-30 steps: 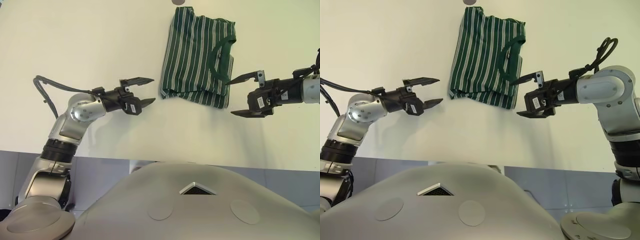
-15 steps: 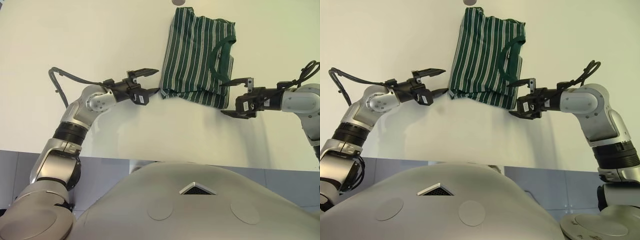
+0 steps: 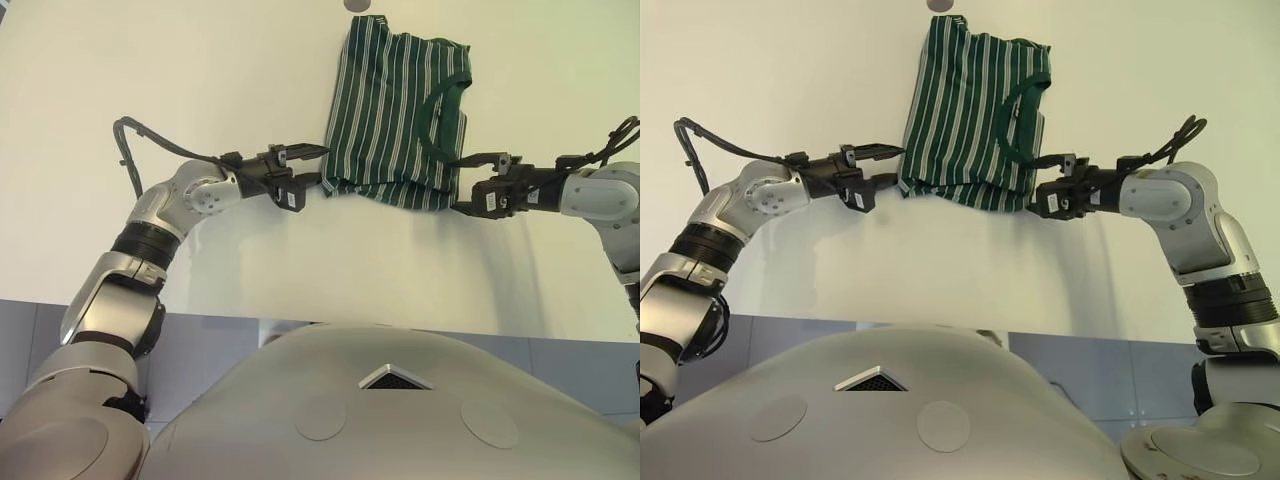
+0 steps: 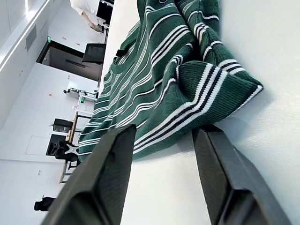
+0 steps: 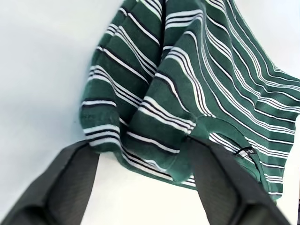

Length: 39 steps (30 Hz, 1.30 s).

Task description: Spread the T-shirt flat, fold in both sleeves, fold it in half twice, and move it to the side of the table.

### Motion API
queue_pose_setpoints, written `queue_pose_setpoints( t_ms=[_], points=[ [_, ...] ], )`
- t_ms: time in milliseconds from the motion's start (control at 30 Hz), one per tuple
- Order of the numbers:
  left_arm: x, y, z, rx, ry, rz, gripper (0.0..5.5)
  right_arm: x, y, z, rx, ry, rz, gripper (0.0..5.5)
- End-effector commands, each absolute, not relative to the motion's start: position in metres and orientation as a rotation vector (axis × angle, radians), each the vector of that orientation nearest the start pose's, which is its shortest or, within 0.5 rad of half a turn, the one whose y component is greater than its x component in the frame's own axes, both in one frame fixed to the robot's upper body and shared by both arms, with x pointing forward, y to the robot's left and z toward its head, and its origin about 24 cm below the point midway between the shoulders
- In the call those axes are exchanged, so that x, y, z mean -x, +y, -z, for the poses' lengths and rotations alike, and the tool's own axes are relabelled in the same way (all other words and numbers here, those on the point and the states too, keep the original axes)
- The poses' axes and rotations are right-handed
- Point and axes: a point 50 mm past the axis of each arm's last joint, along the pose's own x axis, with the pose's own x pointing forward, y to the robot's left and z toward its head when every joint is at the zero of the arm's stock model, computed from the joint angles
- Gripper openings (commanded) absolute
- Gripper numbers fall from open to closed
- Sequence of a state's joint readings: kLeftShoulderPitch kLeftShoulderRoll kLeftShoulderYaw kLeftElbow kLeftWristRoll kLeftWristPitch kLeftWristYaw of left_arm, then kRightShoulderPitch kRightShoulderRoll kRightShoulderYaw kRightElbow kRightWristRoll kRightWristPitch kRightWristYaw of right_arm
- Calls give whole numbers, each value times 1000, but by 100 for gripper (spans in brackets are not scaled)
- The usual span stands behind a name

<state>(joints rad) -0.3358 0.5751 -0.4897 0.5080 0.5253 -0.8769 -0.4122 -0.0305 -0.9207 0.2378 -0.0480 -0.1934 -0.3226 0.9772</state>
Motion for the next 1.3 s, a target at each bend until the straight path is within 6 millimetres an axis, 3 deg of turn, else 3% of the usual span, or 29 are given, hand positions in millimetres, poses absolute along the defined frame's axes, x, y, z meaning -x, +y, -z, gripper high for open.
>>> queue_pose_setpoints(
  t_ms=[33, 300, 433, 600, 733, 867, 1067, 1167, 1300],
  points=[
    [-238, 147, -3, -1186, -237, 1351, 148, -214, -215, -62, 1116, 288, -1301, 246],
    [-229, 151, -1, -1177, -223, 1428, 27, -215, -217, -62, 1108, 294, -1286, 79],
    [-228, 152, -2, -1175, -224, 1438, 0, -217, -216, -63, 1098, 294, -1282, 8],
    [-223, 151, -16, -1082, -239, 1431, 0, -216, -213, -71, 998, 297, -1293, 3],
    [-214, 159, -60, -874, -209, 1389, 0, -204, -222, -90, 788, 407, -1382, 2],
    [-195, 176, -86, -719, -69, 1434, 0, -181, -229, -102, 642, 527, -1533, 2],
    [-176, 190, -92, -519, 117, 1475, 0, -167, -231, -112, 564, 571, -1601, 2],
    [-189, 193, -86, -394, 128, 1385, 0, -189, -230, -104, 673, 493, -1456, 2],
    [-240, 189, -78, -401, 14, 1092, 0, -237, -228, -91, 850, 360, -1176, 2]
  ],
)
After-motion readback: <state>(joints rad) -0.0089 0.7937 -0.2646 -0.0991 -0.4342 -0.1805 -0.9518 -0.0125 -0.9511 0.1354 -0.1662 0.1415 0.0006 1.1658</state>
